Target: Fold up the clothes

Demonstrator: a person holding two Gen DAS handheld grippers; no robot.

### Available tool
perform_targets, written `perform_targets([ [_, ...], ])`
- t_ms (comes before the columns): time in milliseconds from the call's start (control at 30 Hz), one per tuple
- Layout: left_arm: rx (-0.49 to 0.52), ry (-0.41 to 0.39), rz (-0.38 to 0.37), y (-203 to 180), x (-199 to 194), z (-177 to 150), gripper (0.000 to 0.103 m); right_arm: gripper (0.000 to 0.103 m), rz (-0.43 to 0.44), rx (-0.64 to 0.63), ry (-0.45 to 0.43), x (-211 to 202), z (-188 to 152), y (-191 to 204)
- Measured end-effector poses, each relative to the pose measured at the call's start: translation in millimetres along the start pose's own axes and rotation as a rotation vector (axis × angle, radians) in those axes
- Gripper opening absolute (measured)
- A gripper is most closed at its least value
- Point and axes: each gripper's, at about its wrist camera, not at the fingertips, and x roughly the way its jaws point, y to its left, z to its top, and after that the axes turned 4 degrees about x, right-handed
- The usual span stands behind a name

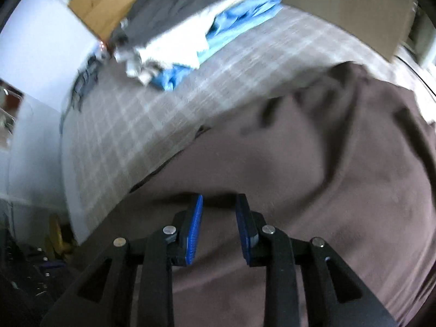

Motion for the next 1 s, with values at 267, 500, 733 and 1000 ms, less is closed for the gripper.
perform_targets([
  [267, -0.015, 0.041, 0.03, 9.9, 19.8, 15.5, 0.007, 0.026, 0.111, 0.124, -0.105, -11.5, 19.9, -37.3],
  [500, 0.107, -0.03, 0.031, -4.2, 7.9, 83.2, 0.007, 0.033, -0.019, 0.21, -0.171, -58.7, 18.6, -72.0],
  [733, 0.387, -0.024, 0.054, -6.5, 58.4, 204.9, 0.022, 0.033, -0.075, 0.297, -0.15, -39.6, 25.4, -99.7],
  [1000, 0.529, 0.004, -0.027, 0.7, 129.3, 291.5, 0.023, 0.037, -0.026, 0.328, -0.115, -23.5, 51.9, -110.0],
])
